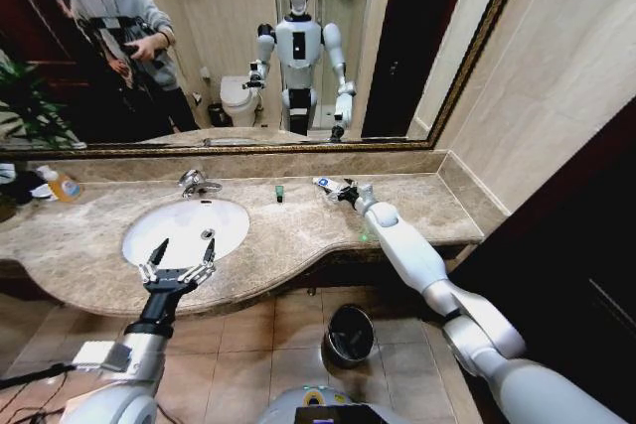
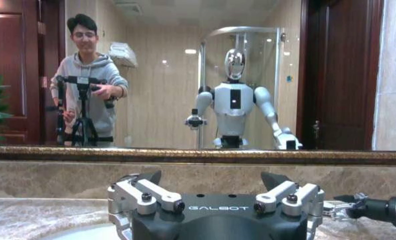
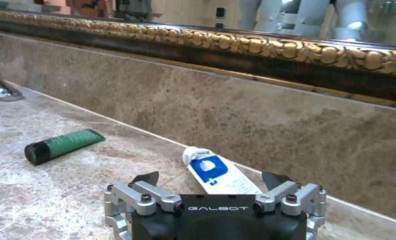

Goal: Pick up the trash from the sink and place it in the trash bin.

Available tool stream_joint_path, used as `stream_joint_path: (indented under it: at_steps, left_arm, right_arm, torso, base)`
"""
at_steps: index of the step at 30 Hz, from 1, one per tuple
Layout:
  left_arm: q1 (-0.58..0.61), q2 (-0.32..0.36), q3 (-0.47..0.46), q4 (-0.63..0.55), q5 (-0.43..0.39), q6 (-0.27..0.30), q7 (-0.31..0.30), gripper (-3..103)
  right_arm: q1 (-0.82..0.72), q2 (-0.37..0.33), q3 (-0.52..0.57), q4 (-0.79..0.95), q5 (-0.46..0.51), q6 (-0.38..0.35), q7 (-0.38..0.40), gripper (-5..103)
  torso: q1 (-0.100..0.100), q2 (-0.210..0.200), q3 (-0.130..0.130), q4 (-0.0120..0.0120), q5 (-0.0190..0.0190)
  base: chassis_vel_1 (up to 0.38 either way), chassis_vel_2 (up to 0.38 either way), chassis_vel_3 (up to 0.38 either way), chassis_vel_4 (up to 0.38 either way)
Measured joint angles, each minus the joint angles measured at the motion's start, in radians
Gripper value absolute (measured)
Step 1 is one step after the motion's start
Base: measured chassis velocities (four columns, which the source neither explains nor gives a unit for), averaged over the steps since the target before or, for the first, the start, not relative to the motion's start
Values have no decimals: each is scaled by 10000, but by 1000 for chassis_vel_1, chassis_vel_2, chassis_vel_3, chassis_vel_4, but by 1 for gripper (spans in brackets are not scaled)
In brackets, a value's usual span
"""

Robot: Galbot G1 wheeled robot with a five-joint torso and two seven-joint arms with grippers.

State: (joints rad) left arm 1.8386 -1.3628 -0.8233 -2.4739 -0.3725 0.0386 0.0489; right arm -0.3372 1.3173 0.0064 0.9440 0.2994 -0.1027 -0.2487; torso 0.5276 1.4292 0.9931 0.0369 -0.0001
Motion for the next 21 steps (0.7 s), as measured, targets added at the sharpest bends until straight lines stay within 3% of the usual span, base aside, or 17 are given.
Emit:
stream_joint_path:
  at_steps: [4, 8, 10, 13, 15, 16, 20, 21]
  left_arm:
    - [0, 0, 1, 0, 0, 0, 0, 100]
    - [0, 0, 0, 0, 0, 0, 0, 100]
    - [0, 0, 0, 0, 0, 0, 0, 100]
    - [0, 0, 0, 0, 0, 0, 0, 100]
    - [0, 0, 0, 0, 0, 0, 0, 100]
    - [0, 0, 0, 0, 0, 0, 0, 100]
    - [0, 0, 0, 0, 0, 0, 0, 100]
    - [0, 0, 0, 0, 0, 0, 0, 100]
  right_arm:
    - [159, 105, -25, -305, -70, 106, -90, 103]
    - [370, 316, -18, -757, -76, 132, -47, 94]
    - [401, 375, -19, -875, -111, 133, 4, 84]
    - [403, 427, -20, -960, -160, 133, 32, 79]
    - [414, 499, 11, -1034, -216, 145, 43, 67]
    - [414, 499, 11, -1034, -216, 145, 43, 67]
    - [434, 514, 38, -1048, -235, 149, 52, 45]
    - [436, 506, 45, -1051, -235, 157, 52, 45]
  torso:
    - [0, 0, 0, -2, 0]
    - [0, 0, 0, 0, 0]
    - [0, 0, 0, -1, 0]
    - [0, 0, 0, -2, 0]
    - [0, 0, 0, -1, 0]
    - [0, 0, 0, -1, 0]
    - [0, 0, 0, -1, 0]
    - [0, 0, 0, -1, 0]
  base:
    - [0, 0, 0, 0]
    - [0, 0, 0, 0]
    - [0, 0, 0, 0]
    - [0, 0, 0, 0]
    - [0, 0, 0, 0]
    - [0, 0, 0, 0]
    - [0, 0, 0, 0]
    - [0, 0, 0, 0]
